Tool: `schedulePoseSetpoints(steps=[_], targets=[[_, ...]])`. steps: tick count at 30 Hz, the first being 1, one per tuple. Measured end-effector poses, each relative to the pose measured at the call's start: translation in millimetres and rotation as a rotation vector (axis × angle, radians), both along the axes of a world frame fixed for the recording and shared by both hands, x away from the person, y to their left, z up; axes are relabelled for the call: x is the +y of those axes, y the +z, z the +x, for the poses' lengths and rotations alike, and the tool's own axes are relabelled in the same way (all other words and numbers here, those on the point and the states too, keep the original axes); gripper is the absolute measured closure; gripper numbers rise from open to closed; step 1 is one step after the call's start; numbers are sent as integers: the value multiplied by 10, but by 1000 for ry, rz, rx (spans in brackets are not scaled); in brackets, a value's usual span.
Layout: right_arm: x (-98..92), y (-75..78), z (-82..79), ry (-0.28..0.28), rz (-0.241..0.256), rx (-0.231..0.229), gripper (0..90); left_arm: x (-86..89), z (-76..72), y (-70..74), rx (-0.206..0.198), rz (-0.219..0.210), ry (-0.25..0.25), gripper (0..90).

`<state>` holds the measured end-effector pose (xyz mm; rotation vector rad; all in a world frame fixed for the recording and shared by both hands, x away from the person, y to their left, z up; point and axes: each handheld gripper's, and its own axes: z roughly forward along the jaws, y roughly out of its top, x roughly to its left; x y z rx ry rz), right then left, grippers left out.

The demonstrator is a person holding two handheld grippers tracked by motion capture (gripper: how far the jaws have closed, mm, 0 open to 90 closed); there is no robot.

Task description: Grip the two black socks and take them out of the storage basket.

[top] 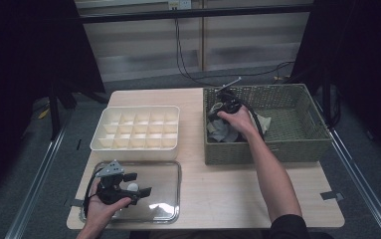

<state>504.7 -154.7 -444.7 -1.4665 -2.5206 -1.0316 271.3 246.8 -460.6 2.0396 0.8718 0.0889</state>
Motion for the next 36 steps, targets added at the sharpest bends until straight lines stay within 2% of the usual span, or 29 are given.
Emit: schedulePoseSetpoints(steps=[2, 3, 7, 13, 16, 20, 22, 27, 30, 32, 34, 36], targets=[[13, 13, -10, 0, -16, -1, 891, 5, -4, -5, 7, -2, 5, 147], [-4, 37, -19, -4, -3, -5, 871, 8, -5, -4, 6, -1, 4, 147], [-122, 126, -76, -23, 16, -55, 699, 5, -13, 5, -1, -2, 3, 147], [-554, 296, -263, -95, 57, -131, 492, -25, -14, 4, 2, 0, 3, 147], [-724, 324, -343, -114, 31, -129, 404, -36, -13, 6, -1, 5, -2, 147], [-962, 330, -457, -148, -35, -110, 407, -56, -9, 2, 1, 12, -4, 147], [-1013, 298, -483, -161, -69, -94, 404, -57, -10, 4, 0, 12, 0, 147], [-934, 213, -459, -111, -109, -58, 456, -20, -15, 10, -5, 9, 17, 147], [-875, 118, -430, -92, -158, -16, 468, -13, -28, 14, -9, 6, 22, 148], [-839, 92, -429, -90, -208, -12, 499, -7, -31, 15, -10, 9, 18, 148], [-839, 75, -425, -73, -213, -8, 510, -5, -34, 12, -7, 9, 19, 148], [-835, 48, -418, -81, -239, 17, 600, 1, -37, 13, -8, 14, 15, 148]])
